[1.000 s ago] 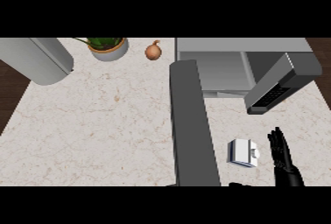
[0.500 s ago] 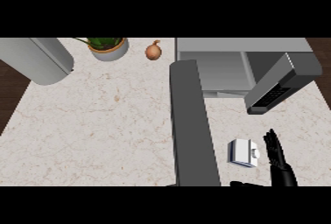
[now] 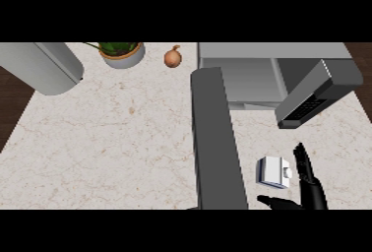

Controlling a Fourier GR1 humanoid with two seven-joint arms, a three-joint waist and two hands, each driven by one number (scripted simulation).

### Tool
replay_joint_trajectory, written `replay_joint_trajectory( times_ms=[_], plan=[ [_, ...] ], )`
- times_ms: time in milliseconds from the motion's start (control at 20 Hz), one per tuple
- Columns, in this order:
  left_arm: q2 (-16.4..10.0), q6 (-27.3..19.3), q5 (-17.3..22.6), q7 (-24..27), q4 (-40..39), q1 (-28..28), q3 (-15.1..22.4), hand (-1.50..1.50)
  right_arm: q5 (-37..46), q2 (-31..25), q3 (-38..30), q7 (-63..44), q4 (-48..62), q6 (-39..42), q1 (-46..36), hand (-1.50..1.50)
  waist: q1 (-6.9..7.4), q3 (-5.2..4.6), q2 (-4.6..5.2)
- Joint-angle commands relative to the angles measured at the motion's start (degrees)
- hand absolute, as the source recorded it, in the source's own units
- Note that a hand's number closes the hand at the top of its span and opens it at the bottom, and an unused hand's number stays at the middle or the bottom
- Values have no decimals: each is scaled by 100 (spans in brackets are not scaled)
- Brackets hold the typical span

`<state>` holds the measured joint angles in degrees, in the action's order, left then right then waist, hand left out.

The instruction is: Pick up the milk, place it into the microwave and close the microwave

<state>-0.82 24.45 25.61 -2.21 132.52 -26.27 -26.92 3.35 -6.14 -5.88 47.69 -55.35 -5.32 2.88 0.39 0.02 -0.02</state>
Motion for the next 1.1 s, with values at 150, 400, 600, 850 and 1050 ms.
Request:
replay_joint_trajectory(
  times_ms=[150, 400, 600, 850, 1050],
  plan=[
    [-117, -149, -154, -184, -228, 476, -7, -150, 29, -246, -324, 620, 1701, 144, -1030, -150, -3, 2, 9],
    [74, -160, -277, -188, -5, 354, 66, -150, 258, -259, -254, 1455, 2533, 227, -1531, 150, 27, 8, 19],
    [81, -29, -23, -66, 160, -177, 213, -150, 314, -148, -314, 1564, 2195, -331, -1684, 150, 44, 3, 3],
    [58, 49, -167, 72, -58, 231, 6, -150, 273, 217, -90, 1477, 1894, 24, -1562, 150, -3, -1, -2],
    [80, 125, 128, 54, 166, -256, 95, -150, 105, -334, -490, 1875, 2914, 471, -2263, 150, 87, 8, 20]
  ],
)
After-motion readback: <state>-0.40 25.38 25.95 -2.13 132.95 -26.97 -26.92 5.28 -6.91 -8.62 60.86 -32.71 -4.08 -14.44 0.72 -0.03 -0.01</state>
